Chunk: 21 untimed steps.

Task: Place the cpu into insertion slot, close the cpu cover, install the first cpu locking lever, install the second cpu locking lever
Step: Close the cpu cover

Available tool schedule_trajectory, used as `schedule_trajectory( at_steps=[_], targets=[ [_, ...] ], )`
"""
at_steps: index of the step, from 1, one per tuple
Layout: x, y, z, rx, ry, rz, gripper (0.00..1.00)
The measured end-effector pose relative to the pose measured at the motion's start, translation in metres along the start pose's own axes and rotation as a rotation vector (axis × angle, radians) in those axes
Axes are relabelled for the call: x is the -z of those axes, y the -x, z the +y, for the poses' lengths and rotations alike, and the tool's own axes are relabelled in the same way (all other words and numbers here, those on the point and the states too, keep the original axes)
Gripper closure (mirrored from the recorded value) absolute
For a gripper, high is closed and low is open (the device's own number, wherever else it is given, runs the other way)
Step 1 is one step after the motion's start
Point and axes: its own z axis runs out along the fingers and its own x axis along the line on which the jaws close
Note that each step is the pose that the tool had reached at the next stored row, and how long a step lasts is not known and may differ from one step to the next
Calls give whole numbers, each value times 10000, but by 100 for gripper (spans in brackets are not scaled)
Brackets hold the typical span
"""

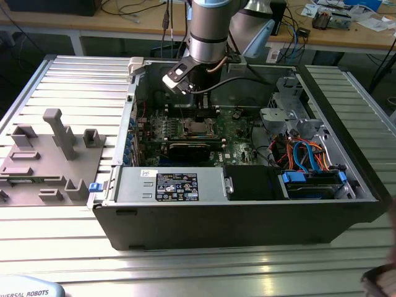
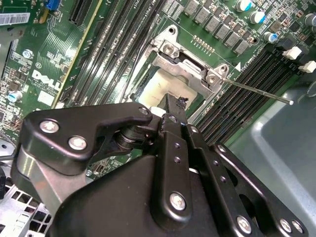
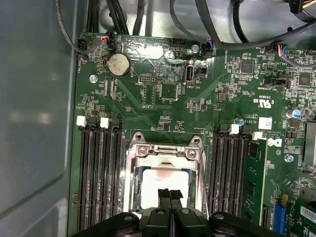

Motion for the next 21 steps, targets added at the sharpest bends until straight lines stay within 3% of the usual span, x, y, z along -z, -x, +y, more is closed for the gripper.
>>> schedule_trajectory(
  at_steps=[6,10,14,21],
  targets=[
    [-23,-4,-58,2,0,12,89],
    [-99,-11,-123,1,0,15,89],
    [-170,-15,-139,2,1,16,89],
    [-202,-16,-150,3,0,15,89]
  ],
)
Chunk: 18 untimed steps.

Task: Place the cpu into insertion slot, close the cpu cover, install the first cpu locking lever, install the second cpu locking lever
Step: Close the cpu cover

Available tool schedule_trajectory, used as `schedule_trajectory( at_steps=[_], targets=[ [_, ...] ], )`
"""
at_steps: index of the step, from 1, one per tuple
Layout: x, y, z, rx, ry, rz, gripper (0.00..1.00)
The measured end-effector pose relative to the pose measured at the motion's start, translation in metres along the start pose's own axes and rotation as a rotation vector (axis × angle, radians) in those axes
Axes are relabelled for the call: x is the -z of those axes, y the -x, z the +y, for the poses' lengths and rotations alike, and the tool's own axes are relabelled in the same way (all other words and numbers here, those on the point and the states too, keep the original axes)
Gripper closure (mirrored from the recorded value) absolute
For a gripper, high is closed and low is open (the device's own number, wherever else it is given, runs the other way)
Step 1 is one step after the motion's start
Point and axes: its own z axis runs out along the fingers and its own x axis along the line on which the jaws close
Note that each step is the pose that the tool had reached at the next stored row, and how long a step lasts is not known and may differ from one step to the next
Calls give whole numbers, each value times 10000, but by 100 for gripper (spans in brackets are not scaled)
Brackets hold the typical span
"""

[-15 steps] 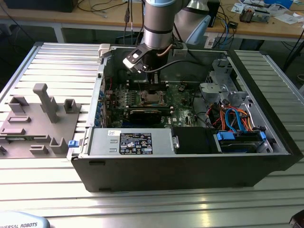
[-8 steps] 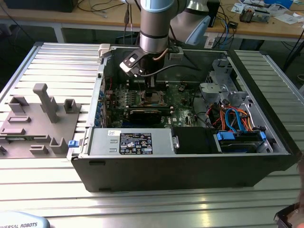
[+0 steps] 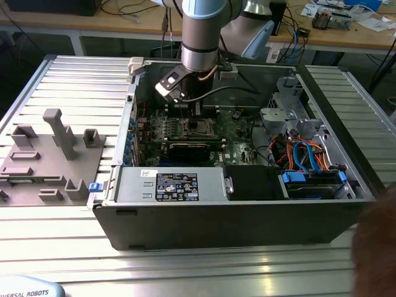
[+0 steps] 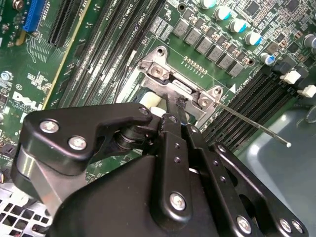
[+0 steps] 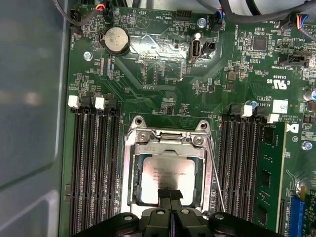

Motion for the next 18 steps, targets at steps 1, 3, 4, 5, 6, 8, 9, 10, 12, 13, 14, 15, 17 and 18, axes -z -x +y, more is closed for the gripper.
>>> schedule_trajectory(
  at_steps=[1,3,4,5,6,8,9,10,12,13,14,15,17,18],
  targets=[
    [-5,0,0,-1,1,2,89],
    [-16,-1,0,-1,0,1,89],
    [-19,-1,0,0,0,1,89],
    [-23,-1,0,-1,0,1,89],
    [-30,0,0,-1,-3,-3,89],
    [-33,0,-1,-1,-4,-5,89],
    [-35,-1,5,-2,-3,-2,89],
    [-35,0,10,-2,-2,0,89],
    [-31,0,25,-1,2,1,89],
    [-28,0,28,-1,4,6,89],
    [-21,-1,32,-1,9,12,89],
    [-2,1,32,-2,3,4,89],
    [30,3,34,-2,1,2,89],
    [45,3,35,-1,1,2,89]
  ],
)
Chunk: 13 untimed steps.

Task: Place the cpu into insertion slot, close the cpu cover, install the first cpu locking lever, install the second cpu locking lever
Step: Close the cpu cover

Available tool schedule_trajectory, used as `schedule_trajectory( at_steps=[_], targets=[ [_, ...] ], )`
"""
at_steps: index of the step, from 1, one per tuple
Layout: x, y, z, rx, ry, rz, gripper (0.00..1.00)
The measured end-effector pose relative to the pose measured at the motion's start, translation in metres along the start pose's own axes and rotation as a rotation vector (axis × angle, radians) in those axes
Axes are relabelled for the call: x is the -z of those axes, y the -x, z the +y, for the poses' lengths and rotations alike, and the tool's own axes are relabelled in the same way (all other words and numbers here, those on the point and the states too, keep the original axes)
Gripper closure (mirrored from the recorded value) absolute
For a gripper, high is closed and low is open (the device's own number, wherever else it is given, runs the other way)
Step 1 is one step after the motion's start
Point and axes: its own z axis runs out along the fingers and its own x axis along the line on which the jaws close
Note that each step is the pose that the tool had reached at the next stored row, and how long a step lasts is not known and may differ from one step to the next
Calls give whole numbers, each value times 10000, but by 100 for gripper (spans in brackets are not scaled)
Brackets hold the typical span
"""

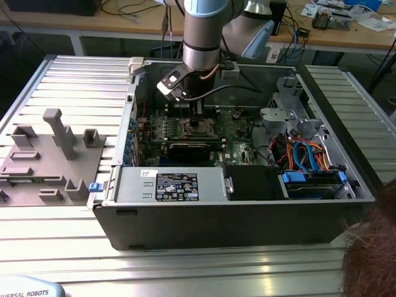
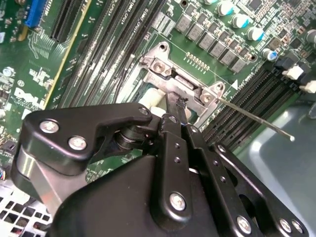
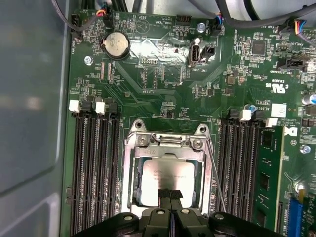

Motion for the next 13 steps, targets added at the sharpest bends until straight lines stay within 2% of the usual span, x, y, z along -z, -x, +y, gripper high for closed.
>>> schedule_trajectory(
  at_steps=[13],
  targets=[
    [17,8,118,3,-95,5,89]
  ],
)
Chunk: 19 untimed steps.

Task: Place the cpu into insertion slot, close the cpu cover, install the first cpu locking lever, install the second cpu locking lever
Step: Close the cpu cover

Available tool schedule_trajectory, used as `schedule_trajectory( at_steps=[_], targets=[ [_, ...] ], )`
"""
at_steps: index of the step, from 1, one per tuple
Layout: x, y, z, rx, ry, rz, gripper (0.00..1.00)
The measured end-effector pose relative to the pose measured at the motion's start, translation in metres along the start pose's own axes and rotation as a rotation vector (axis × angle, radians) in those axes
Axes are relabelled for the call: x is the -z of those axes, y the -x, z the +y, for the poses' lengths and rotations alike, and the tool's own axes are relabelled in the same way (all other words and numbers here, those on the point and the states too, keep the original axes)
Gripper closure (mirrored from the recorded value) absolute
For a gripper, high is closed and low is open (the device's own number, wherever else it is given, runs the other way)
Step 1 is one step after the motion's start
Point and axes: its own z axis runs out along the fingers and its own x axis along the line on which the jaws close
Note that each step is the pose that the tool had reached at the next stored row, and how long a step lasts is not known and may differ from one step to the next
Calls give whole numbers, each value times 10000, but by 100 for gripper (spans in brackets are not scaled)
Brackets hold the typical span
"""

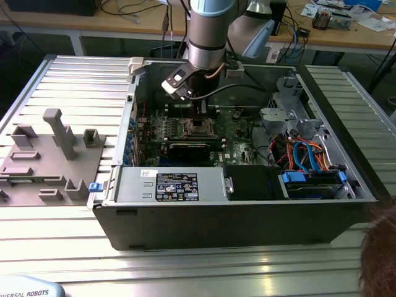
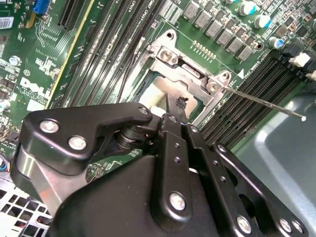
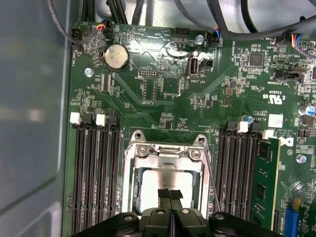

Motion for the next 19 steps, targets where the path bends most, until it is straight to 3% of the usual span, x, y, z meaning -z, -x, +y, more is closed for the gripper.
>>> schedule_trajectory(
  at_steps=[7,14,15,16,17,19],
  targets=[
    [7,5,72,1,-33,1,89],
    [110,8,70,2,-31,18,89],
    [141,9,70,4,-25,90,89],
    [154,66,65,8,-12,306,89],
    [184,78,64,9,-8,363,89],
    [228,79,63,10,-7,375,89]
  ],
)
